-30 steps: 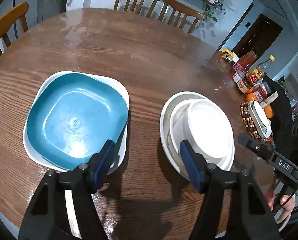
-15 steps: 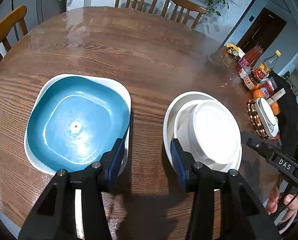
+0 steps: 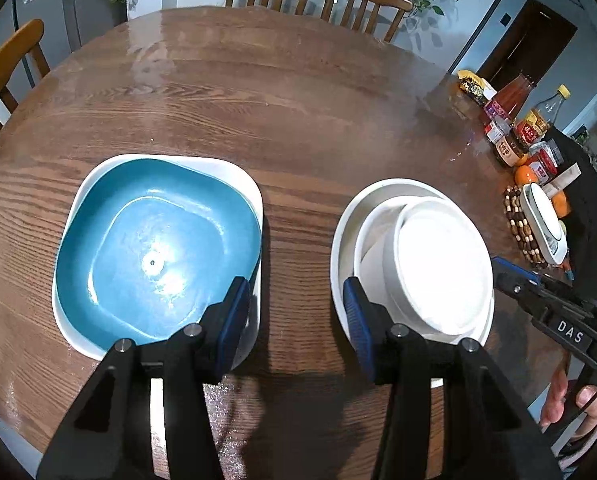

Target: Organize plates and bowls

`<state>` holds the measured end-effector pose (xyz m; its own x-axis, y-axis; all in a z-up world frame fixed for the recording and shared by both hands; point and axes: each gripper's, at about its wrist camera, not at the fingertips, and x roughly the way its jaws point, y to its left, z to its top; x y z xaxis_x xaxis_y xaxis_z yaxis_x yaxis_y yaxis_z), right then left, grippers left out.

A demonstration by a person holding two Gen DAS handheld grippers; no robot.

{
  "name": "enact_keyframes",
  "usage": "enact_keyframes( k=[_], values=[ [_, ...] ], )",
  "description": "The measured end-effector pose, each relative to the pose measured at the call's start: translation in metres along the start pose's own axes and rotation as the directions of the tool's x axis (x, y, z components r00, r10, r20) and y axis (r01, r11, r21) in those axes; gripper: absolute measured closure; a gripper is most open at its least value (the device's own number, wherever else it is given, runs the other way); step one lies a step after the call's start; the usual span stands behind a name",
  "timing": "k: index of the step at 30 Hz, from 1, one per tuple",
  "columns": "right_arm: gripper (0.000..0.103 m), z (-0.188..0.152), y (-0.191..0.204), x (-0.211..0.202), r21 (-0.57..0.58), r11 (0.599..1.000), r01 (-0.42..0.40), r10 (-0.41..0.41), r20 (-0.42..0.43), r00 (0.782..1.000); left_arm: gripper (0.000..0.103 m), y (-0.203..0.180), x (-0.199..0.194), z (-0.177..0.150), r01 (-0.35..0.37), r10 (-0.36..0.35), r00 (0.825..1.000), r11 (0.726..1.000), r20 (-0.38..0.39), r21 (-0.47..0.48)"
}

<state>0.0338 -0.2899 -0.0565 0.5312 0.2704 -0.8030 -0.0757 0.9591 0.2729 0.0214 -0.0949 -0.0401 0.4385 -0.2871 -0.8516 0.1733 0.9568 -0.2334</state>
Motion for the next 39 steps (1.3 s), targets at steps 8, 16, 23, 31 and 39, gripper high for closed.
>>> enact_keyframes(
  k=[8, 16, 23, 31, 39],
  values=[
    [0.079, 0.005, 0.001, 0.002, -0.019, 1.0, 0.006, -0.006, -0.033, 0.999, 0.077, -0.014, 0.002, 0.002, -0.008, 0.008, 1.0, 0.998, -0.007, 0.056],
    [0.082, 0.005, 0.006, 0.005, -0.022, 0.999, 0.034, -0.034, -0.04, 0.999, 0.087, -0.019, 0.003, 0.001, -0.01, 0.01, 1.0, 0.998, 0.0, 0.069],
    [0.089, 0.007, 0.009, 0.008, -0.021, 0.999, 0.038, -0.039, -0.055, 0.998, 0.095, -0.024, 0.01, 0.006, -0.017, 0.019, 1.0, 0.995, -0.011, 0.098],
    [0.092, 0.006, 0.009, 0.007, -0.011, 0.999, 0.032, -0.033, -0.045, 0.998, 0.101, -0.026, 0.014, 0.006, -0.006, 0.005, 1.0, 0.994, 0.007, 0.113],
    [0.092, 0.004, 0.01, 0.007, 0.001, 0.999, 0.033, -0.033, -0.023, 0.999, 0.101, -0.029, 0.013, 0.002, -0.02, 0.012, 0.998, 0.99, 0.056, 0.14]
  ],
)
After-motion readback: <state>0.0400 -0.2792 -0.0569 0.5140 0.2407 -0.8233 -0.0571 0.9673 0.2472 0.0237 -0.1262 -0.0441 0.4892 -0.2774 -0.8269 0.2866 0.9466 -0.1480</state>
